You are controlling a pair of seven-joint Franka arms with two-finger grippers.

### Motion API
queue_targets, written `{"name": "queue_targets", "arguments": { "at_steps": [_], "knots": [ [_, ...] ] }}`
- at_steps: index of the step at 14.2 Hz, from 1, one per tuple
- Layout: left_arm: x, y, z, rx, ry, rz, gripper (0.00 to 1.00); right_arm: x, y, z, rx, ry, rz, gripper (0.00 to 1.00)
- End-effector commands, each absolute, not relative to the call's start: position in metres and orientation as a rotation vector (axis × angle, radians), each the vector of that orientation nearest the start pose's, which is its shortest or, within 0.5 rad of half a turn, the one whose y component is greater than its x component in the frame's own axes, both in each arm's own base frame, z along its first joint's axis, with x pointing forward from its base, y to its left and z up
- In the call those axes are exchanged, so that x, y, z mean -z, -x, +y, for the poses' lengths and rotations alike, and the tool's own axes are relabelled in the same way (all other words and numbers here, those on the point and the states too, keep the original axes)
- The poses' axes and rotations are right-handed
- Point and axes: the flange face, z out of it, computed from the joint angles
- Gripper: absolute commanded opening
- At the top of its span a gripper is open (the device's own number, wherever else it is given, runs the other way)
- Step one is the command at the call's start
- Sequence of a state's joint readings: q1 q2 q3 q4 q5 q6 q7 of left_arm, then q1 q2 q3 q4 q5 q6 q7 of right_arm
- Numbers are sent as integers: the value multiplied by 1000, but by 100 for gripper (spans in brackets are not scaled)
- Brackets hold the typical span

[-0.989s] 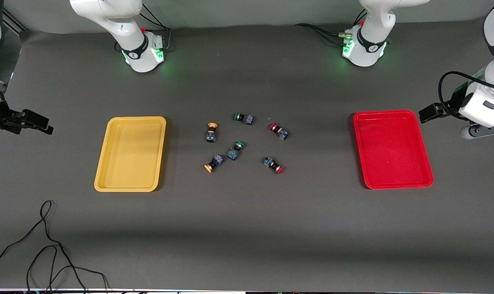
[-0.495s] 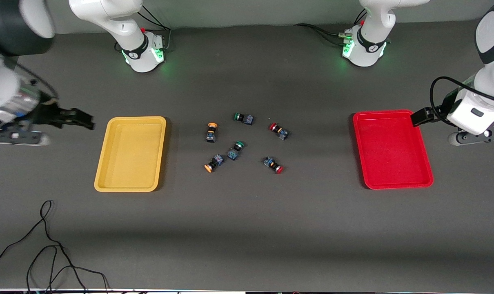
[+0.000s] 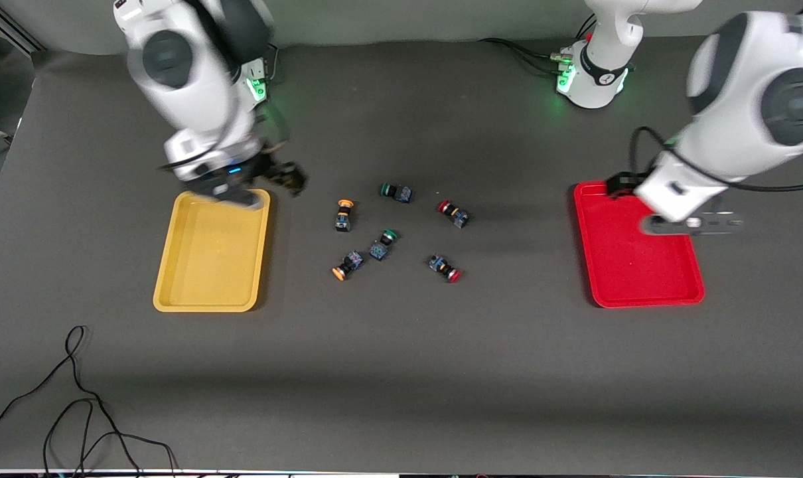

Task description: Place red and yellow buttons in trays

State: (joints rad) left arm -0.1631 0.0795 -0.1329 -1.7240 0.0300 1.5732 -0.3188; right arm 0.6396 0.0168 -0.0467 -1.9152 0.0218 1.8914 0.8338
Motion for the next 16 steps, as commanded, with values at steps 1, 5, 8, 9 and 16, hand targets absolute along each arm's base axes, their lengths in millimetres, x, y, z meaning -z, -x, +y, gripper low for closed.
{"name": "queue_targets", "arguments": {
  "at_steps": [1, 5, 8, 9, 16],
  "knots": [
    [-503, -518, -238, -303, 3009, -103, 100, -459, -445, 334, -44, 3118, 331, 100],
    [-497, -480, -332, -229, 3041, -155, 100, -394, -414, 344, 8, 3098, 240, 100],
    [-494, -480, -343, -261, 3100, -197, 100, -333, -417, 342, 10, 3124, 197, 100],
    [-487, -478, -350, -263, 3097, -210, 100, -310, -419, 345, -4, 3137, 195, 100],
    [-384, -449, -392, -217, 3109, -268, 98, -193, -420, 352, 30, 3146, 187, 100]
  ]
}}
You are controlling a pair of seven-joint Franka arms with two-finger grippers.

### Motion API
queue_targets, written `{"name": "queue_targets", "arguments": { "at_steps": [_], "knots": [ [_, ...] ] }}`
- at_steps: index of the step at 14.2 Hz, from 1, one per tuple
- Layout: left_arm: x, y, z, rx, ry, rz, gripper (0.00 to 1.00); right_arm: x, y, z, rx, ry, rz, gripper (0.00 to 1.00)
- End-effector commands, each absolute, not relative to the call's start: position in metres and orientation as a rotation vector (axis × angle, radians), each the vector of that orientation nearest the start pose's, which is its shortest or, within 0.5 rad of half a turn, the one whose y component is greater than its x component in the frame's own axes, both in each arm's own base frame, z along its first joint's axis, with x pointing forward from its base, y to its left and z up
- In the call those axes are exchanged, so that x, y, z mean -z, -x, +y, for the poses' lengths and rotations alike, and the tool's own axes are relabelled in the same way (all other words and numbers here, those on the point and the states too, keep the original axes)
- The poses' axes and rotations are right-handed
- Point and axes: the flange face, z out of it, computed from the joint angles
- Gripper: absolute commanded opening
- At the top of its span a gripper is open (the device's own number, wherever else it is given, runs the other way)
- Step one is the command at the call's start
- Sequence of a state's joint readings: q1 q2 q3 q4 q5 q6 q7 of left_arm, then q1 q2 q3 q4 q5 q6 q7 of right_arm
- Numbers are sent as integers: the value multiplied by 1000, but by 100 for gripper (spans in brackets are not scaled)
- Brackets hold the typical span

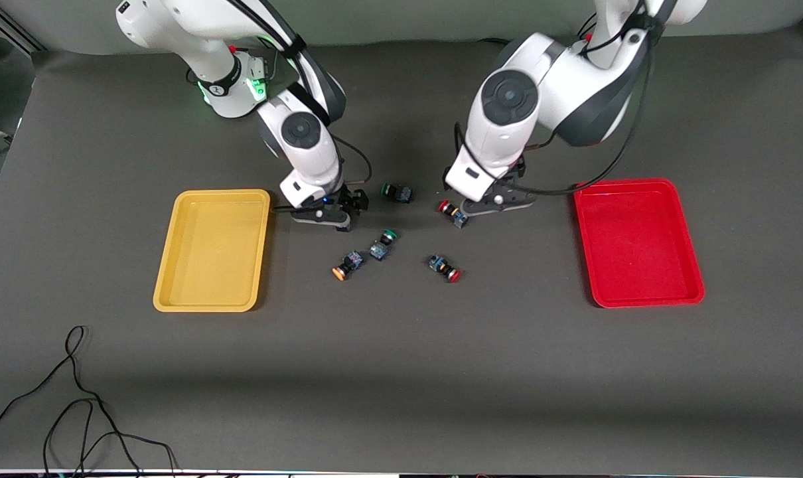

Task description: Place red and yellow buttons in trays

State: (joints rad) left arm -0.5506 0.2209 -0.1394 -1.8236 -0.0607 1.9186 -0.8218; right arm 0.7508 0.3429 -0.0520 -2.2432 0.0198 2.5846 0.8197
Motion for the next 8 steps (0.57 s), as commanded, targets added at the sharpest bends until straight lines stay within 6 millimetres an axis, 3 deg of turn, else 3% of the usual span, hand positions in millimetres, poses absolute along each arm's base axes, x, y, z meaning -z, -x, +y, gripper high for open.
{"name": "queue_targets", "arguments": {
  "at_steps": [1, 2, 3, 6, 7, 8],
  "knots": [
    [-369, -445, -398, -210, 3109, -310, 98, -191, -421, 350, 28, 3148, 192, 100],
    [-355, -449, -401, -212, 3105, -347, 98, -189, -421, 349, 23, 3152, 194, 100],
    [-345, -449, -405, -211, 3107, -342, 98, -186, -421, 348, 19, 3155, 197, 88],
    [-315, -444, -416, -214, 3110, -317, 98, -180, -421, 347, 6, 3164, 199, 24],
    [-308, -441, -415, -200, 3120, -316, 98, -181, -423, 345, 5, 3163, 209, 9],
    [-298, -437, -415, -190, 3126, -315, 98, -184, -424, 344, 5, 3164, 207, 2]
  ]
}}
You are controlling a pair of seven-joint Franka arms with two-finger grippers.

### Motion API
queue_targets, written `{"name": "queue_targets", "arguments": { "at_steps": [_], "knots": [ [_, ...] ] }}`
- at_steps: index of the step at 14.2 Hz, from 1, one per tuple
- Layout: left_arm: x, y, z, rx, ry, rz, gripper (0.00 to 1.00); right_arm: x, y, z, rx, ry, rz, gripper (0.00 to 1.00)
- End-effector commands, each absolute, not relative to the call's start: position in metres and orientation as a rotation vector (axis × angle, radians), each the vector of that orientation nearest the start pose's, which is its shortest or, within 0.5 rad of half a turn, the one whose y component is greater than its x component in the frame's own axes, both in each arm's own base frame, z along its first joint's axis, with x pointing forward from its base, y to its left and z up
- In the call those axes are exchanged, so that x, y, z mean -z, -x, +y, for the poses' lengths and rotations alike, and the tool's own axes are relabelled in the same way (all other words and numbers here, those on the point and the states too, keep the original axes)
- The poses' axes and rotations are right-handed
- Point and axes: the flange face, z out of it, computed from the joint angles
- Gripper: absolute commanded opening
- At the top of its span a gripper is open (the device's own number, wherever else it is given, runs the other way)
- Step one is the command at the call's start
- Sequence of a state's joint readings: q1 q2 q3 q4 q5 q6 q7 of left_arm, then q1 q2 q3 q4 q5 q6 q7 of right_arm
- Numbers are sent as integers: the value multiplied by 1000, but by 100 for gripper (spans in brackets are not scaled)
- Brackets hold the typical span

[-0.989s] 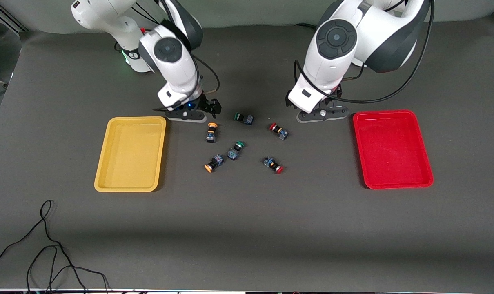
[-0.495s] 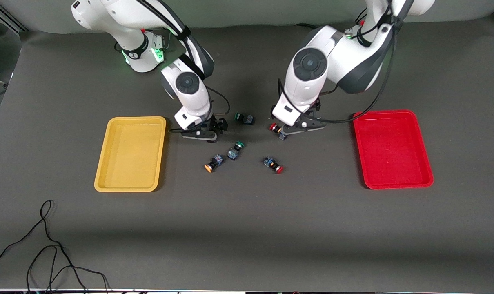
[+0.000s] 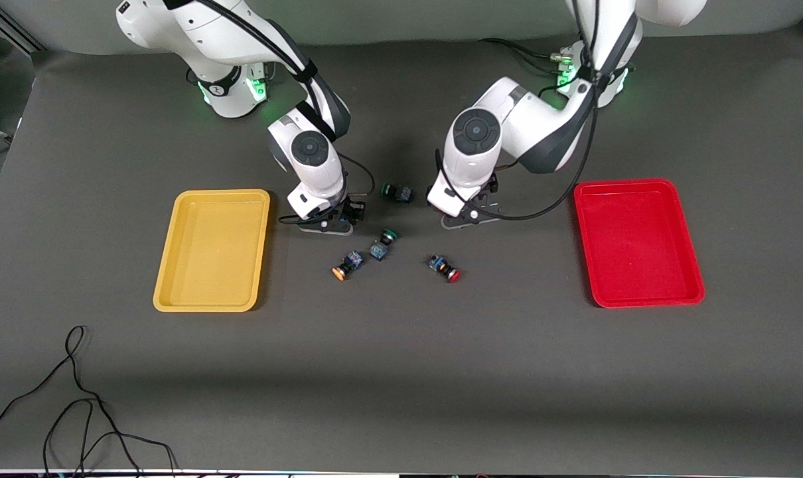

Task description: Place red and yellow buttons in trays

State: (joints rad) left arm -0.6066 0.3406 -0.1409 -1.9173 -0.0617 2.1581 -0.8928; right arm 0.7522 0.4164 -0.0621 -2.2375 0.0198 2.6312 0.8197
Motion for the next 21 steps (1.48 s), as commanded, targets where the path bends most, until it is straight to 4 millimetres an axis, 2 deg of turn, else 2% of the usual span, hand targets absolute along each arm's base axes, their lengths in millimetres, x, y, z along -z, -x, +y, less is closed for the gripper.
{"name": "queue_targets", "arguments": {
  "at_steps": [1, 3, 6, 7, 9, 10, 11, 13, 14, 15, 16, 17, 18, 21],
  "knots": [
    [-290, -434, -416, -187, 3129, -311, 98, -189, -428, 341, 3, 3162, 233, 2],
    [-280, -433, -417, -198, 3123, -307, 98, -218, -442, 339, -14, 3171, 257, 1],
    [-249, -430, -424, -177, 3140, -301, 98, -293, -479, 323, -136, 3227, 273, 1],
    [-235, -428, -422, -186, 3128, -291, 98, -313, -493, 309, -166, 3241, 246, 1],
    [-216, -426, -419, -215, 3107, -294, 97, -344, -519, 261, -172, 3243, 138, 1],
    [-202, -423, -415, -223, 3100, -299, 96, -359, -531, 228, -157, 3232, 36, 1],
    [-193, -422, -413, -215, 3107, -307, 96, -367, -542, 192, -161, 3225, -75, 1],
    [-178, -433, -401, -226, 3100, -363, 93, -375, -562, 110, -153, 3214, -238, 1],
    [-175, -436, -399, -220, 3107, -382, 89, -371, -564, 75, -161, 3200, -298, 1],
    [-172, -436, -398, -219, 3110, -389, 76, -359, -563, 41, -137, 3156, -310, 2],
    [-171, -435, -398, -224, 3107, -393, 52, -342, -558, 14, -109, 3111, -312, 1],
    [-172, -436, -397, -234, 3104, -401, 18, -320, -553, 0, -99, 3098, -294, 1],
    [-176, -436, -397, -234, 3102, -411, 0, -299, -548, -3, -102, 3105, -256, 1],
    [-196, -436, -400, -238, 3081, -496, 0, -243, -549, -11, -100, 3178, -178, 1]
  ]
}}
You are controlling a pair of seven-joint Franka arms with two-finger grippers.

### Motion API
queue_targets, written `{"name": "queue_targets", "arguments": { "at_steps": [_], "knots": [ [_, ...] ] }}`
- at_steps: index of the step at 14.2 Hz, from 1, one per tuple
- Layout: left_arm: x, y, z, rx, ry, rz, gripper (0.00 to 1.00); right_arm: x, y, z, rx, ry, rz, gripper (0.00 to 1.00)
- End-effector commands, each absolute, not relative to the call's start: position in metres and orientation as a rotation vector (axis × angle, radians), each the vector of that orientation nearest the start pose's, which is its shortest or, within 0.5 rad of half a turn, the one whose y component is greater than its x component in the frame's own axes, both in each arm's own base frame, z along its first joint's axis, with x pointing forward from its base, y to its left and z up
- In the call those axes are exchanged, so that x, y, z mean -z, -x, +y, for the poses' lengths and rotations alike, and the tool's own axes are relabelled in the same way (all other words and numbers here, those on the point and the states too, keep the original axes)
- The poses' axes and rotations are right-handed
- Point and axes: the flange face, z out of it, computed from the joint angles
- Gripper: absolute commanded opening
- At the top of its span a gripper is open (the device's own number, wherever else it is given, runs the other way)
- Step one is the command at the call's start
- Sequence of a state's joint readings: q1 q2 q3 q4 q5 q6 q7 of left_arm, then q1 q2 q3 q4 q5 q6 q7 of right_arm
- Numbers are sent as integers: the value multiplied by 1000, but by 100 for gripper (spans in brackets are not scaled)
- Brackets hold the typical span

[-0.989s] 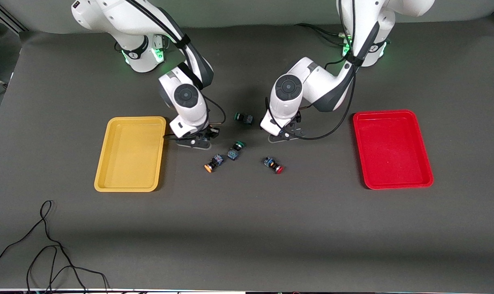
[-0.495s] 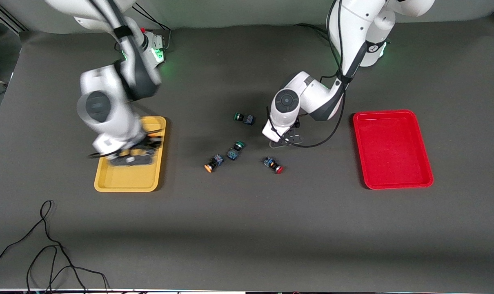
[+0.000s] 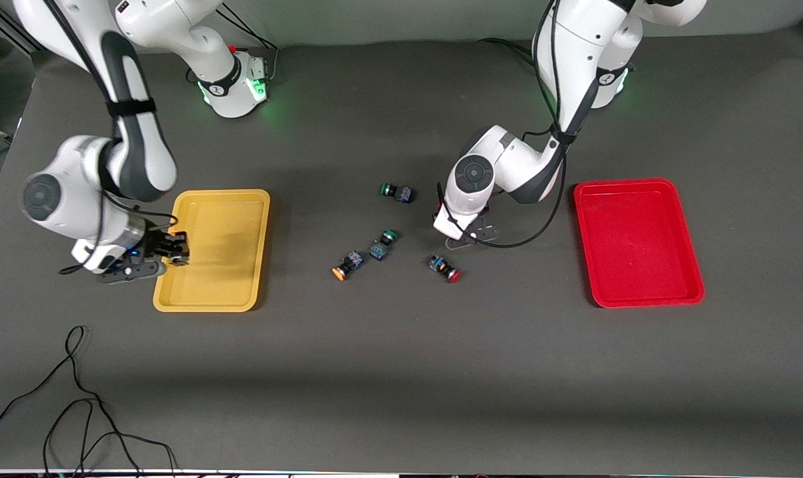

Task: Place red and yellow buttons in trays
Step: 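Carry the yellow button to the yellow tray while the left gripper carries red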

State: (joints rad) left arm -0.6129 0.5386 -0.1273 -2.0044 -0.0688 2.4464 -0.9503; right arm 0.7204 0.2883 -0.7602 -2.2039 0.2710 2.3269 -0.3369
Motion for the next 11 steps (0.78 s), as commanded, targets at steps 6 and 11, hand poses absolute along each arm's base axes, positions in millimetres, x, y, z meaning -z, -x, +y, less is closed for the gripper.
{"name": "queue_targets", "arguments": {
  "at_steps": [6, 11],
  "knots": [
    [-323, -467, -312, -381, 3007, -366, 0, -203, -545, -39, -113, 3155, -161, 2],
    [-362, -499, -145, -580, 2990, 45, 0, -228, -559, -28, -121, 3084, -144, 100]
  ]
}}
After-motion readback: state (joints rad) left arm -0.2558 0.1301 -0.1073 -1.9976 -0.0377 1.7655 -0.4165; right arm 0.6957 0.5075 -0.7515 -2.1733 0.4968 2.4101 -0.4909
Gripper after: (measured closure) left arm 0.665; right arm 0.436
